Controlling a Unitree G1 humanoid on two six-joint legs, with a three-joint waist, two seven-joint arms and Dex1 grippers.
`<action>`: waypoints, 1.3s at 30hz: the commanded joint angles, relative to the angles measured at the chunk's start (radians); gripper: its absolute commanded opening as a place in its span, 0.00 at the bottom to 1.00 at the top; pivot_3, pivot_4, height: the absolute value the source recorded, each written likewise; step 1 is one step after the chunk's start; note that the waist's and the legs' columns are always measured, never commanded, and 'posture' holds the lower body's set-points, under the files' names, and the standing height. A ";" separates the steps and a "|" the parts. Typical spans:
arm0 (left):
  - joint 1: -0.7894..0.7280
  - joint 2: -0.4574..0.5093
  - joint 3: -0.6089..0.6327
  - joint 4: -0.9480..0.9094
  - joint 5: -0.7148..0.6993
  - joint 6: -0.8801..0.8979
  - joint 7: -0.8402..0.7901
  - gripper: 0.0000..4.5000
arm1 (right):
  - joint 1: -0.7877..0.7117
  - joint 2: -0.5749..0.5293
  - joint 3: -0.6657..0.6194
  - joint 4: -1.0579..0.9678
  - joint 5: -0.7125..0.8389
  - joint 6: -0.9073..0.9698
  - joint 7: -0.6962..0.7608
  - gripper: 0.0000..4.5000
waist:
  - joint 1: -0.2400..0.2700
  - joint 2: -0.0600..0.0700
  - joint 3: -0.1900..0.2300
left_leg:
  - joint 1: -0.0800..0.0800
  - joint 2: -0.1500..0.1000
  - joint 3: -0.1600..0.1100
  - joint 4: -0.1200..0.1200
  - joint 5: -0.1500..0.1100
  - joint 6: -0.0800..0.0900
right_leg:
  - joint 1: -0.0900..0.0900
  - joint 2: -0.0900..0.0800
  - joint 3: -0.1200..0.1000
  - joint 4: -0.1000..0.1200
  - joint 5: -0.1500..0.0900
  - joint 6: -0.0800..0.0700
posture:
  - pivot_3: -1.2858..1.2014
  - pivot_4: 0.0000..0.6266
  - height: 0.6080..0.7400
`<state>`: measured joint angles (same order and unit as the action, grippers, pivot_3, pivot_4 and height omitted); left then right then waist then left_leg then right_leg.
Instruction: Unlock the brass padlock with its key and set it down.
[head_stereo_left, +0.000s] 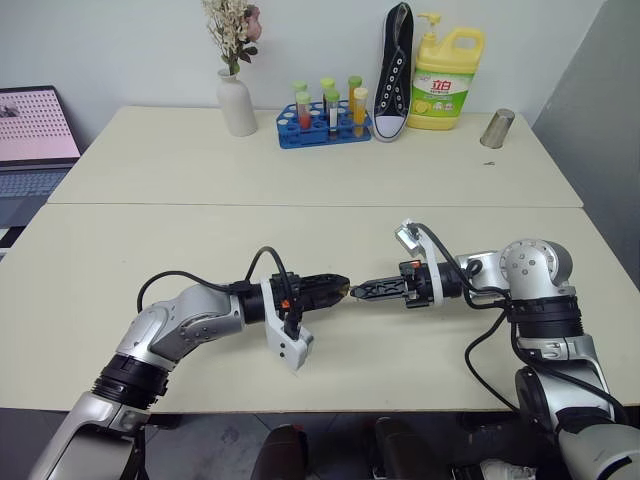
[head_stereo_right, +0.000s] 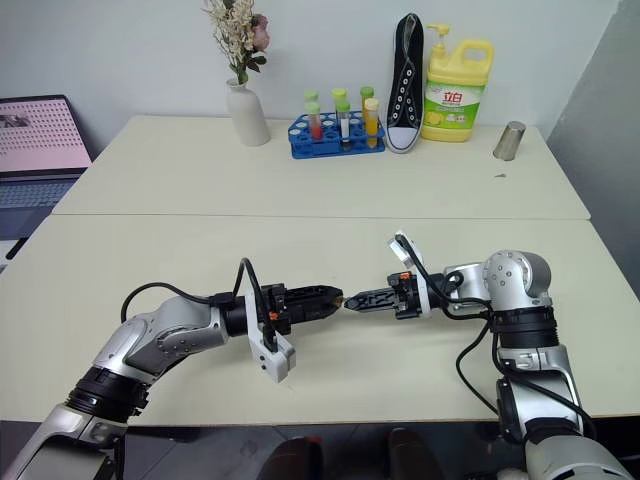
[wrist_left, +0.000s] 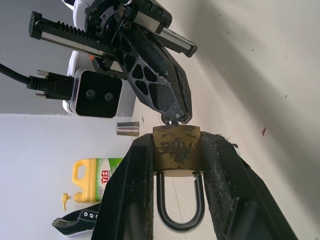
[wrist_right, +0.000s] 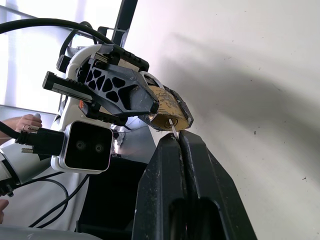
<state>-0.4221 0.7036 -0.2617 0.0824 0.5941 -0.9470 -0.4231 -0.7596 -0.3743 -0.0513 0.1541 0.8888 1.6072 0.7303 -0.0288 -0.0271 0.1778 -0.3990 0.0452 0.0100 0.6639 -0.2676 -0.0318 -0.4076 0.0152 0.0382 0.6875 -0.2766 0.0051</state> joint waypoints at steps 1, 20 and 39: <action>0.008 -0.012 -0.019 -0.043 -0.022 -0.024 0.013 0.22 | -0.013 -0.018 0.041 -0.101 0.011 -0.058 0.044 0.00 | 0.000 0.000 0.000 | 0.000 0.000 0.000 0.000 0.000 0.000 | 0.000 0.000 0.000 0.000 0.000 0.000 | 0.52 0.24 1.00; 0.029 -0.035 0.006 -0.049 -0.200 0.092 -0.022 0.22 | 0.229 -0.275 0.281 -0.339 -0.304 -0.830 0.365 1.00 | -0.001 0.000 0.000 | -0.001 0.000 -0.001 0.000 0.000 0.000 | -0.001 0.001 -0.001 -0.001 0.000 0.000 | 0.52 0.24 1.00; 0.025 -0.028 -0.004 -0.051 -0.194 0.048 -0.033 0.22 | 0.256 -0.067 0.198 -0.385 -0.226 -0.771 0.190 1.00 | 0.001 0.000 0.000 | 0.000 0.000 0.000 0.000 0.000 0.000 | 0.000 0.000 0.000 0.000 0.000 0.000 | 0.52 0.24 1.00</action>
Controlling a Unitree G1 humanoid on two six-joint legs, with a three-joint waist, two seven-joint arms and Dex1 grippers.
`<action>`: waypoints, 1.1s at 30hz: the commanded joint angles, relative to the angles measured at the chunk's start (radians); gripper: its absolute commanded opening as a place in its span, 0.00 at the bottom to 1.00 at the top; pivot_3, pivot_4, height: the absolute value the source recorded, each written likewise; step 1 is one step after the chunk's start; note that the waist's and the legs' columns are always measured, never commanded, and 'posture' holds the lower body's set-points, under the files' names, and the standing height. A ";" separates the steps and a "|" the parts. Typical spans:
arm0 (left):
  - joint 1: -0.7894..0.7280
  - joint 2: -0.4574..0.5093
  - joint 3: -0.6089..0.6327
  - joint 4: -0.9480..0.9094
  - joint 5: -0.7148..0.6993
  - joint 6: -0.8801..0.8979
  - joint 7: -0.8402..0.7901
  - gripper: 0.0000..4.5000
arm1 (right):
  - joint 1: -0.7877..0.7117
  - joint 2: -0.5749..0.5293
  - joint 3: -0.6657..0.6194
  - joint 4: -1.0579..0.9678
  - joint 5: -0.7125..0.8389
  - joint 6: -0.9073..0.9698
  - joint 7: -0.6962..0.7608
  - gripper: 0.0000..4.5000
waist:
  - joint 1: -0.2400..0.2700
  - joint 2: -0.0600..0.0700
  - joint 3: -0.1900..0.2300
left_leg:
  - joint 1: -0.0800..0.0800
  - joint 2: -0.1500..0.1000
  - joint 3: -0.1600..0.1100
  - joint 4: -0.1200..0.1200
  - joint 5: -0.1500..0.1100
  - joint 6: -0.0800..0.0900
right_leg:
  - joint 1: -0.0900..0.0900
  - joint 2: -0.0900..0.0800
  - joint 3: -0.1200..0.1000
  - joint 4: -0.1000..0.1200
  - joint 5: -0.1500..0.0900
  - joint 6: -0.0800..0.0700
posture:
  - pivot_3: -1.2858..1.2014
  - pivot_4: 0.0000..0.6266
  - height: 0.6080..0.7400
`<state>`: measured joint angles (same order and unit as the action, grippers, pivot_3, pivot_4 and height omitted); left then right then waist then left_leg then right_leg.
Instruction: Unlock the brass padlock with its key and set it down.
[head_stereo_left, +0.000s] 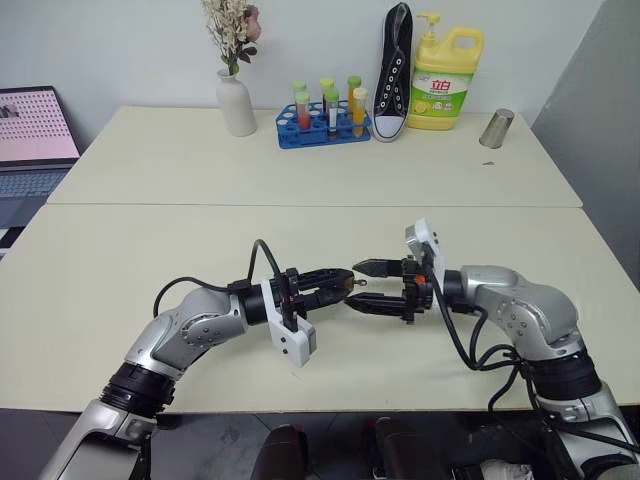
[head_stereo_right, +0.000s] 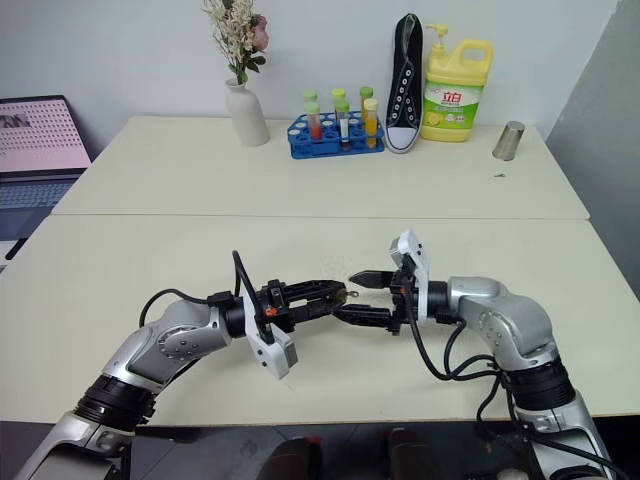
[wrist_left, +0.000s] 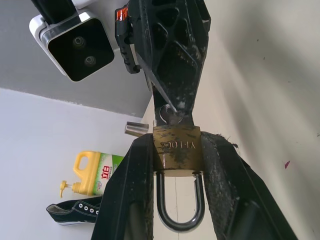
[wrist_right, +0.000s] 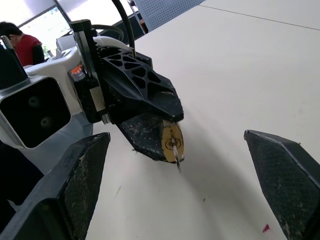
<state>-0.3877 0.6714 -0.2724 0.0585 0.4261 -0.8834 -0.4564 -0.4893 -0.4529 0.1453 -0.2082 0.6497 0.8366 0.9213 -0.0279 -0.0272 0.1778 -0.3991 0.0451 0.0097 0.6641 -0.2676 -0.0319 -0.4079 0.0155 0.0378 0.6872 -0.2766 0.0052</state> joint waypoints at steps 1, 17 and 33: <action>-0.008 0.004 0.008 -0.029 -0.025 -0.016 -0.001 0.22 | -0.014 0.013 0.006 -0.023 0.008 -0.005 0.001 1.00 | 0.000 0.000 0.000 | 0.000 0.000 0.000 0.000 0.000 0.000 | 0.000 0.000 0.000 0.000 0.000 0.000 | 0.52 0.24 1.00; 0.002 0.007 0.013 -0.036 -0.017 -0.026 -0.006 0.22 | -0.038 0.026 0.003 0.000 0.020 0.020 0.008 0.12 | 0.000 0.000 0.000 | 0.000 0.000 0.000 0.000 0.000 0.000 | 0.000 0.000 0.000 0.000 0.000 0.000 | 0.52 0.24 1.00; 0.015 0.013 0.005 -0.059 -0.138 0.008 -0.064 0.29 | -0.050 0.027 0.002 0.008 0.021 0.010 0.037 0.03 | 0.000 0.000 0.000 | 0.000 0.000 0.000 0.000 0.000 0.000 | 0.000 0.000 0.000 0.000 0.000 0.000 | 0.52 0.24 1.00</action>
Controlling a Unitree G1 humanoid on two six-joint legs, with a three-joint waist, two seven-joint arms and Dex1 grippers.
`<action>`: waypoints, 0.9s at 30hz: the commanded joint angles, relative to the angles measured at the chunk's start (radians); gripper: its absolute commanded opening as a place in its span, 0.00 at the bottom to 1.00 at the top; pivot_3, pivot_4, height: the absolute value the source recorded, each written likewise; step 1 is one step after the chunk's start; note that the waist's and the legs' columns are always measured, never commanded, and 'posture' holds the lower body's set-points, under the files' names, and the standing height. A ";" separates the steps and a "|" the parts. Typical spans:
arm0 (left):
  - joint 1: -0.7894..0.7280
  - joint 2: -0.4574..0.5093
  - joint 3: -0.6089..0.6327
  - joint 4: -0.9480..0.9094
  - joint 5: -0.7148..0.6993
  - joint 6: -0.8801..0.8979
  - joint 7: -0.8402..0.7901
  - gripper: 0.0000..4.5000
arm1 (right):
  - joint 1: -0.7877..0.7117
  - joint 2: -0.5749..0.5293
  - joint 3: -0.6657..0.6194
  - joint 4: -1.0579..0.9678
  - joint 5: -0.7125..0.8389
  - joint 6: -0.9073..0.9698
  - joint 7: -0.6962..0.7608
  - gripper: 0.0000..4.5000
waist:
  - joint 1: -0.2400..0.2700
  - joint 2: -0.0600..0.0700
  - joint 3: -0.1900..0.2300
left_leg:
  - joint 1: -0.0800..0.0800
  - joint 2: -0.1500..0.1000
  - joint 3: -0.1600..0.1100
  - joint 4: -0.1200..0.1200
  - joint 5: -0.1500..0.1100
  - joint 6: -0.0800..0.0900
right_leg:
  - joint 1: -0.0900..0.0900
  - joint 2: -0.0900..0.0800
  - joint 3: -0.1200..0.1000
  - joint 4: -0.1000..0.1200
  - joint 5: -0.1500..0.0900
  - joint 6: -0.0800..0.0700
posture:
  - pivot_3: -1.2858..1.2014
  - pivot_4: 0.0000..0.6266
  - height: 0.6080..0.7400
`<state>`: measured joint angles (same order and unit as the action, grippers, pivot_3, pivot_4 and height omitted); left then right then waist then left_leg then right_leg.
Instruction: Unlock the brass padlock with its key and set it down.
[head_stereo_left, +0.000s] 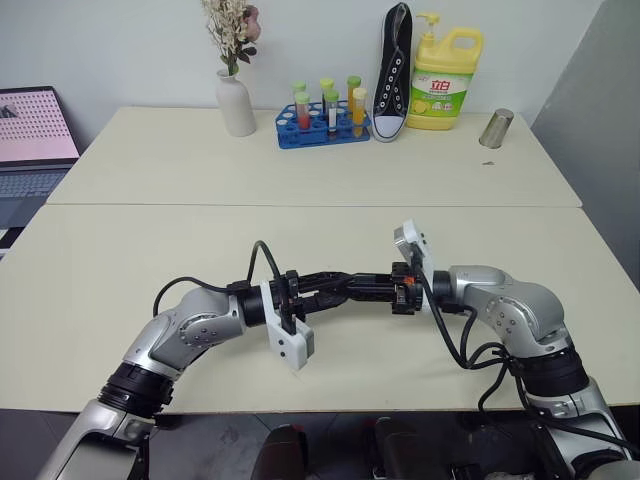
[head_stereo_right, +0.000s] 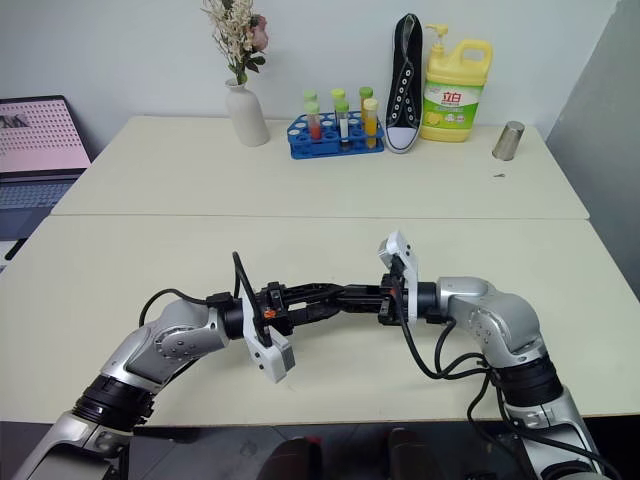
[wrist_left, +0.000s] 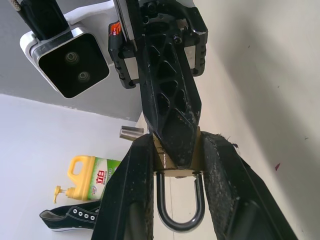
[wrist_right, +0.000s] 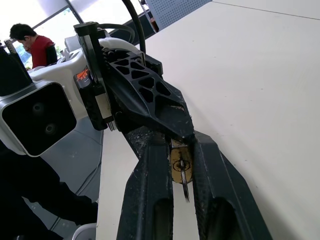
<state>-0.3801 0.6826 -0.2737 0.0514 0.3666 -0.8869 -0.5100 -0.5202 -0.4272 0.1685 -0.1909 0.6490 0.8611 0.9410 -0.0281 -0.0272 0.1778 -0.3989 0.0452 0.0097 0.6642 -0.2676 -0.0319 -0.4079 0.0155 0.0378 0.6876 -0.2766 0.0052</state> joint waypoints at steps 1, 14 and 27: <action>0.010 0.002 0.006 -0.057 -0.098 0.020 -0.020 0.38 | -0.019 0.002 -0.022 -0.009 0.022 -0.013 0.017 0.03 | 0.000 0.000 0.000 | 0.000 0.000 0.000 0.000 0.000 0.000 | 0.000 0.000 0.000 0.000 0.000 0.000 | 0.52 0.24 1.00; 0.140 0.031 0.071 -0.345 -0.379 0.364 -0.134 0.96 | -0.042 -0.012 -0.033 0.074 -0.045 -0.095 0.005 0.03 | -0.001 0.000 0.000 | 0.000 0.000 0.000 0.000 0.000 0.000 | 0.000 0.000 0.000 0.000 0.000 0.000 | 0.52 0.24 1.00; 0.088 0.061 0.312 -0.376 -1.024 1.208 -0.225 0.21 | -0.048 -0.049 -0.045 0.069 -0.058 -0.147 0.051 0.03 | -0.003 0.000 0.000 | 0.000 0.000 -0.001 0.000 0.000 0.000 | 0.000 0.001 -0.001 0.001 0.000 0.001 | 0.52 0.24 1.00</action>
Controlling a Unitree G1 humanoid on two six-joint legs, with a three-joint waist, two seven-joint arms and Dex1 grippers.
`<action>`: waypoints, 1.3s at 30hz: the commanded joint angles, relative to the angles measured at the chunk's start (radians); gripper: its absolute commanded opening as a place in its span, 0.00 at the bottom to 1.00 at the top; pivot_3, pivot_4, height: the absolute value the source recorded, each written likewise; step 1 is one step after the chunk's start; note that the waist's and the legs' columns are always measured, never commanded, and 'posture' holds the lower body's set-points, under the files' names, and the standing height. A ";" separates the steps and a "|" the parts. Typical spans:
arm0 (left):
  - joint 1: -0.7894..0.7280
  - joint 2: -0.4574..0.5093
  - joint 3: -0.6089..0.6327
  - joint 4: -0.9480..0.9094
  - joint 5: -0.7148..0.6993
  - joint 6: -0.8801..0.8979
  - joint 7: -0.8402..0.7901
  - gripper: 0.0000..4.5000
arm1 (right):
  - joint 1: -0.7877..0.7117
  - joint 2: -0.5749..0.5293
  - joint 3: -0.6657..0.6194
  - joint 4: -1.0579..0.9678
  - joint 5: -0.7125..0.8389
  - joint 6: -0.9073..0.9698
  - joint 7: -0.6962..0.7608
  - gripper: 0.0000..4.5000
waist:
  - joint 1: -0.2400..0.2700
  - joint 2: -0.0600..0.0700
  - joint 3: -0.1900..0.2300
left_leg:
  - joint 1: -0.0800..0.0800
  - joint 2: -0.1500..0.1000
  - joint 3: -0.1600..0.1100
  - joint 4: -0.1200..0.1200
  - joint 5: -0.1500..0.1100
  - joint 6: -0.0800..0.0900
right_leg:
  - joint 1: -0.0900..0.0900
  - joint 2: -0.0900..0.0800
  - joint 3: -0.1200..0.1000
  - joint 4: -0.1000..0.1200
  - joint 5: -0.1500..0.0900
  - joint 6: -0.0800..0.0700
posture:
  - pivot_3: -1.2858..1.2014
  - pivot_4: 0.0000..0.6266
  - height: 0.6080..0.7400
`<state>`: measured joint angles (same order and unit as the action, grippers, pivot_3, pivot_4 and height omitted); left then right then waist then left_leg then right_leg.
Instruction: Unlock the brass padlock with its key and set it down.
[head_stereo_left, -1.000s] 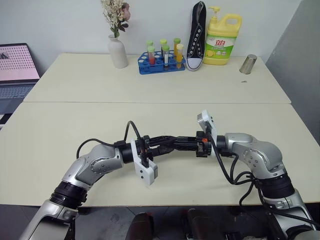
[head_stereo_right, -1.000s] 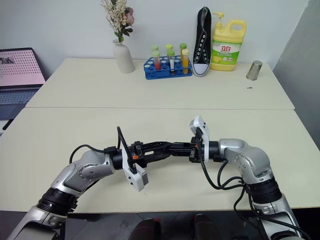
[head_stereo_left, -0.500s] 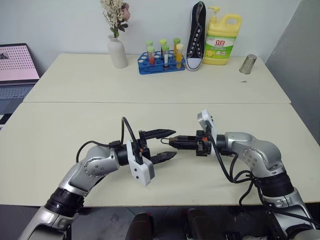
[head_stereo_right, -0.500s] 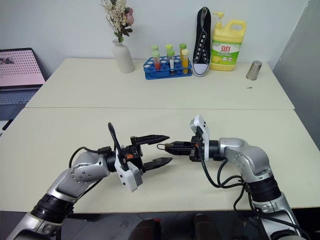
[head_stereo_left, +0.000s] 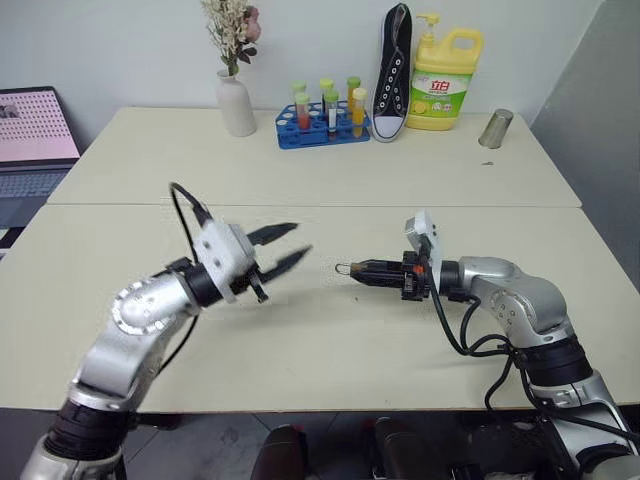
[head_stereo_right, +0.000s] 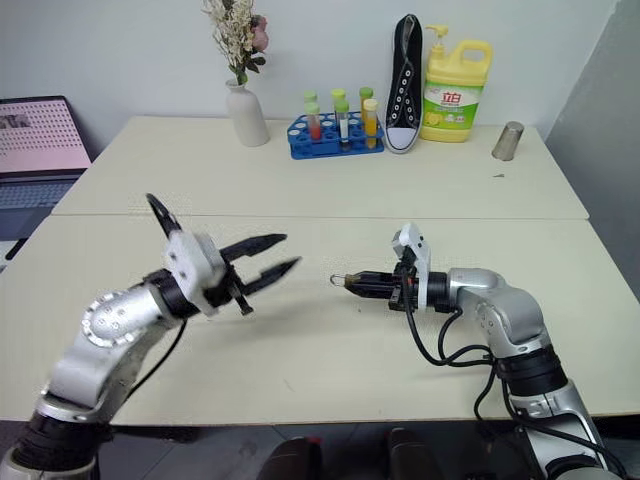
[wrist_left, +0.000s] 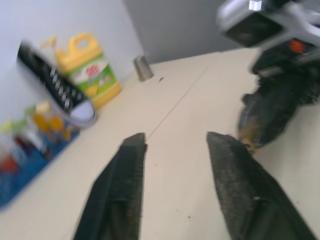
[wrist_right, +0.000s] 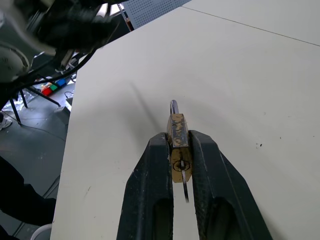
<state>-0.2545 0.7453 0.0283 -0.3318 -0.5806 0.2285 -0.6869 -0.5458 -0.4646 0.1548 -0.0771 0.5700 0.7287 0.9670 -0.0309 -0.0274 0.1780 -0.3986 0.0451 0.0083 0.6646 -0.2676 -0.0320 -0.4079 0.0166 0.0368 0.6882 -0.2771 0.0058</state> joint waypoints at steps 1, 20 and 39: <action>-0.052 -0.011 -0.001 0.021 -0.081 0.113 -0.066 0.14 | -0.023 -0.014 -0.033 -0.051 0.026 -0.011 0.029 0.03 | 0.000 0.000 0.000 | 0.000 0.000 0.000 0.000 0.000 0.000 | 0.000 0.000 0.000 0.000 0.000 0.000 | 0.52 0.24 1.00; -0.104 -0.167 -0.113 0.096 0.044 0.177 -0.173 0.00 | -0.006 -0.008 -0.044 -0.107 0.059 0.016 0.034 0.03 | 0.002 0.000 0.000 | 0.000 -0.001 0.000 0.000 0.000 0.000 | 0.000 0.000 0.001 0.000 0.000 0.000 | 0.52 0.24 1.00; -0.071 -0.190 -0.099 0.023 -0.001 0.246 -0.192 0.00 | -0.009 -0.009 -0.032 -0.083 0.045 0.003 0.042 0.03 | 0.002 0.000 0.000 | 0.000 -0.001 0.000 0.000 0.000 0.000 | 0.000 0.000 0.001 0.000 0.000 0.000 | 0.52 0.24 1.00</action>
<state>-0.3233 0.5614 -0.0913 -0.2647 -0.5537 0.4743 -0.8678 -0.5486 -0.4710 0.1390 -0.1462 0.6094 0.7498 1.0011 -0.0293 -0.0274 0.1780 -0.3989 0.0445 0.0085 0.6645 -0.2675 -0.0322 -0.4078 0.0167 0.0380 0.6879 -0.2769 0.0053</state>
